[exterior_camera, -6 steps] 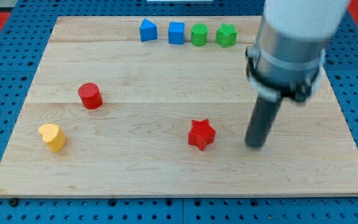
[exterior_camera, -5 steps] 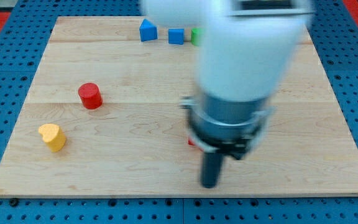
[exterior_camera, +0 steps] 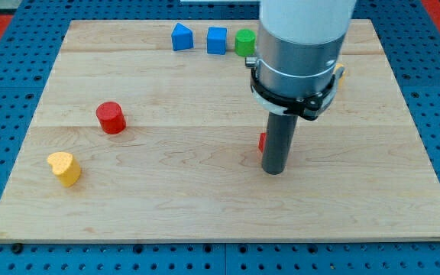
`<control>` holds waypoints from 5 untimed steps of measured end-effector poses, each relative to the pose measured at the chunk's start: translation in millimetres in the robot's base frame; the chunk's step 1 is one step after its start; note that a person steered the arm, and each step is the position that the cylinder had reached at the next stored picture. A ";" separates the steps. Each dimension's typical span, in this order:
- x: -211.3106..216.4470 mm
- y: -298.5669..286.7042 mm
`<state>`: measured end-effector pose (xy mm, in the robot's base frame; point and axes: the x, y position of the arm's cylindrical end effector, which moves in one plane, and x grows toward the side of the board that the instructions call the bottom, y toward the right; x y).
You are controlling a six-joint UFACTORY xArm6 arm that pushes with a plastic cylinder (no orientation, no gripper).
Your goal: Move the red star towards the upside
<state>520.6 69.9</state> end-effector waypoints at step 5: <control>26.6 -42.5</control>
